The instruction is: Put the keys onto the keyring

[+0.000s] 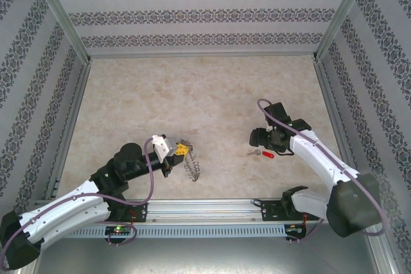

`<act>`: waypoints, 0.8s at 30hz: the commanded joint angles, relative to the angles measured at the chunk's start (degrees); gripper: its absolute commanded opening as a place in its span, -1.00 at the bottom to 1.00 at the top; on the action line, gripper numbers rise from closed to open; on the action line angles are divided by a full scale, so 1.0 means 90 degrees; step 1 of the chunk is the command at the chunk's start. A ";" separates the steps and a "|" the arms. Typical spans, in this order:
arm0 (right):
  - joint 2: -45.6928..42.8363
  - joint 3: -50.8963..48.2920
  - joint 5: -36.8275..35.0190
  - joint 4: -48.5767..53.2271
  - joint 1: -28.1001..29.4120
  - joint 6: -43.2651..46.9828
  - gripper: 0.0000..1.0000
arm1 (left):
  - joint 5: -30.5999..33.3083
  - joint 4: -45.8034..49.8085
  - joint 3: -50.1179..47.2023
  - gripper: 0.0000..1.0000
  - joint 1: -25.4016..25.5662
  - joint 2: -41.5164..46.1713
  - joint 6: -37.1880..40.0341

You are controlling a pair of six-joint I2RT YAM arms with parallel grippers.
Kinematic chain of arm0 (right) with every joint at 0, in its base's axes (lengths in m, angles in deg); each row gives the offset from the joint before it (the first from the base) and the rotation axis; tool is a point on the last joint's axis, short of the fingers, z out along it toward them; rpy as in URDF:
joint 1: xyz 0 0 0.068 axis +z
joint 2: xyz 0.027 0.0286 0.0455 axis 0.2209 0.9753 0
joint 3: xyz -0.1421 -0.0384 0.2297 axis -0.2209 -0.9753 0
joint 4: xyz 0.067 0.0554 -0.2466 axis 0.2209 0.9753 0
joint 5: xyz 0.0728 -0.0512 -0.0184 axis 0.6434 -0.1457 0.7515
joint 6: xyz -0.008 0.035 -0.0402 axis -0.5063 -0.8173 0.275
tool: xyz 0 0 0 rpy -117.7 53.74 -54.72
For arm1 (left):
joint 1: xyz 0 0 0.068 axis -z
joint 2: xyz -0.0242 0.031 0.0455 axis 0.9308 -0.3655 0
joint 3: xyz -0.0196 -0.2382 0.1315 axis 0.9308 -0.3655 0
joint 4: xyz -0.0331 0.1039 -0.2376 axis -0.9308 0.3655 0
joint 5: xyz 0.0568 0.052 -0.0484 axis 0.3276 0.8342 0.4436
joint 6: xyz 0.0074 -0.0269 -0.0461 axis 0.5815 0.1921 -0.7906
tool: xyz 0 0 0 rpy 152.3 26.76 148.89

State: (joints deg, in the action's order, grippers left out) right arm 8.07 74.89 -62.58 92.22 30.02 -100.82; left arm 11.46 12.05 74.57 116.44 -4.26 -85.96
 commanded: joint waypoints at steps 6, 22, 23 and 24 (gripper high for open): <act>0.1303 -0.0060 0.0928 -0.0748 -0.0006 -0.0148 0.43 | -0.0349 -0.1100 -0.0145 -1.00 -0.0112 -0.0105 -0.0283; 0.1684 -0.0218 0.0719 -0.1724 0.0892 -0.1203 0.39 | -0.0546 -0.1247 -0.0290 -1.00 -0.0134 -0.0107 -0.0407; 0.1722 -0.0184 0.0681 -0.1763 0.0973 -0.1257 0.39 | -0.0536 -0.1239 -0.0290 -1.00 -0.0134 -0.0094 -0.0396; 0.1746 -0.0149 0.0622 -0.1758 0.1029 -0.1287 0.39 | -0.0525 -0.1230 -0.0290 -1.00 -0.0135 -0.0095 -0.0390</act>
State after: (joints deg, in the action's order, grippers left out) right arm 22.63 73.47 -55.54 78.47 37.80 -109.30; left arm 7.37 5.84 71.97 115.70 -5.77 -88.69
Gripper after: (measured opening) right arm 0.696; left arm 0.047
